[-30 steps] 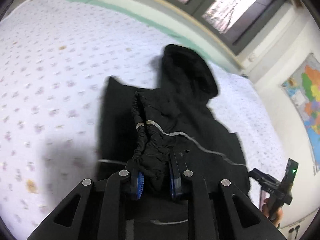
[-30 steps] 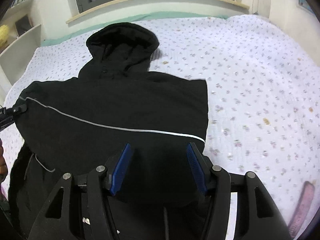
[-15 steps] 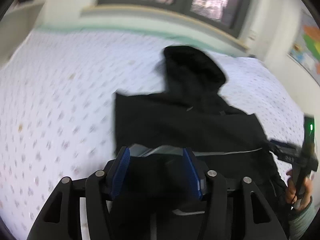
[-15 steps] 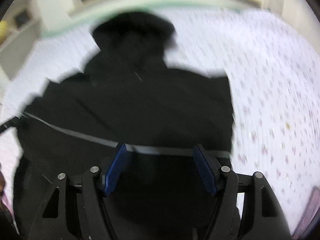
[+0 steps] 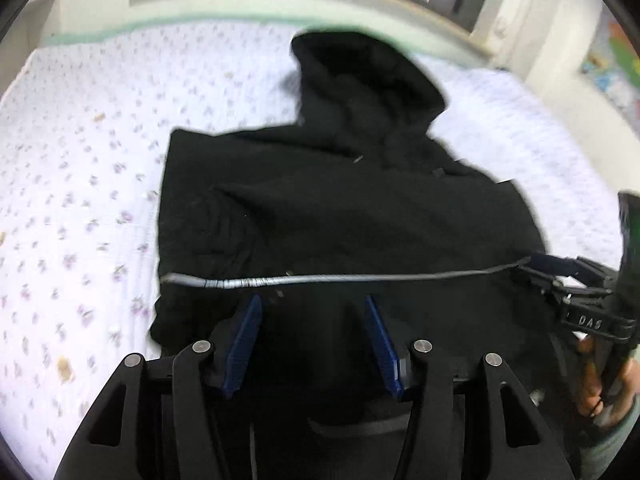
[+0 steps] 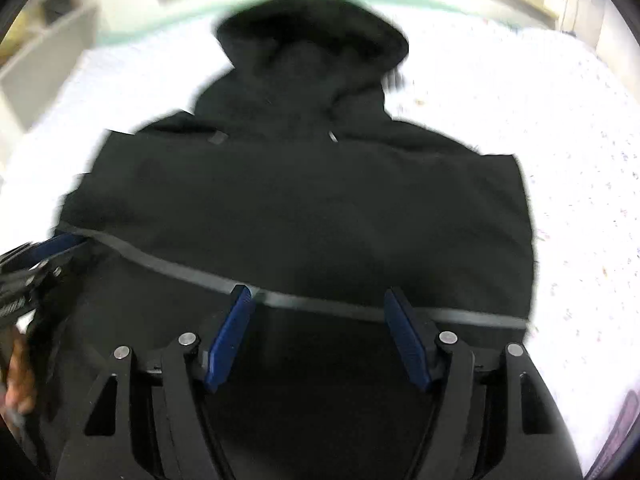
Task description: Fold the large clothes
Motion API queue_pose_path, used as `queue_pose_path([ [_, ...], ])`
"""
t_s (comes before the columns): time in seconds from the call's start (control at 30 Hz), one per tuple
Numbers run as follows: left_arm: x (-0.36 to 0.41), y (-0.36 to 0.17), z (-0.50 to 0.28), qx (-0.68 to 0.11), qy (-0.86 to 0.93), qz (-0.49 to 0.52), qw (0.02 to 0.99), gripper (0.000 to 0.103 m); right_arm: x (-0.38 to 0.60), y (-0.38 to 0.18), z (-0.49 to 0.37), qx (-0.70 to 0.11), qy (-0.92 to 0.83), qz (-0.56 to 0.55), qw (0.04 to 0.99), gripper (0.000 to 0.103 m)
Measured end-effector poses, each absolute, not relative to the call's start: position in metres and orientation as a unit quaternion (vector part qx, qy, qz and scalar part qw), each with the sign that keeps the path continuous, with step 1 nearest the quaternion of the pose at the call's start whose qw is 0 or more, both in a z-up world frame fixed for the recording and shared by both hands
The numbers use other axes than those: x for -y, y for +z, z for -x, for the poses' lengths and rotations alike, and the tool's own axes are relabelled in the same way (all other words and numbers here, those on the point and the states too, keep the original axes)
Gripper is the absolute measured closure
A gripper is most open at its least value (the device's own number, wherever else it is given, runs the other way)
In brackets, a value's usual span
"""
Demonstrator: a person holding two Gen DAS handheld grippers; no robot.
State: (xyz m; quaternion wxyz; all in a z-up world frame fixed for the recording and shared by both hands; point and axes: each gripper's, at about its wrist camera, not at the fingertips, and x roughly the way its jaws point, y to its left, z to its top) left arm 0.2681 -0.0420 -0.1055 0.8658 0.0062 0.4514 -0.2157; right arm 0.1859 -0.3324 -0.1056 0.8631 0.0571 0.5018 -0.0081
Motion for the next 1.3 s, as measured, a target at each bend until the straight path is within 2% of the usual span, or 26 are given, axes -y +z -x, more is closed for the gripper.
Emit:
queue_pose_path([
  [0.13,0.015,-0.105,-0.25,-0.448,-0.229,0.045,0.863,0.047,0.34,-0.105,-0.147,-0.492,-0.03,-0.031,0.87,0.032],
  [0.23,0.014,-0.146,-0.266,-0.5,-0.21,0.054,0.838,0.048,0.356,-0.14,-0.143,-0.524,-0.054,-0.012,0.85,0.032],
  [0.3,0.005,-0.163,-0.271,-0.512,-0.222,0.094,0.825,0.048,0.367,-0.158,-0.14,-0.518,-0.032,-0.041,0.854,0.032],
  [0.4,0.0,-0.159,-0.271,-0.512,-0.218,0.12,0.822,0.049,0.373,-0.158,-0.131,-0.496,-0.024,-0.065,0.866,0.032],
  [0.57,0.003,-0.142,-0.256,-0.489,-0.226,0.085,0.838,0.049,0.375,-0.15,-0.119,-0.489,-0.017,-0.074,0.869,0.031],
  [0.77,0.004,-0.056,-0.265,-0.465,-0.23,0.064,0.852,0.049,0.406,-0.101,-0.123,-0.501,0.003,-0.161,0.851,0.031],
  [0.9,0.021,0.021,-0.281,-0.451,-0.234,0.042,0.86,0.049,0.427,-0.031,-0.143,-0.491,-0.007,-0.183,0.852,0.032],
  [1.07,0.046,0.09,-0.307,-0.443,-0.23,0.019,0.866,0.049,0.446,0.052,-0.176,-0.467,-0.019,-0.186,0.864,0.034],
  [1.3,0.082,0.13,-0.359,-0.43,-0.221,-0.022,0.875,0.047,0.462,0.096,-0.224,-0.439,-0.022,-0.205,0.875,0.034],
])
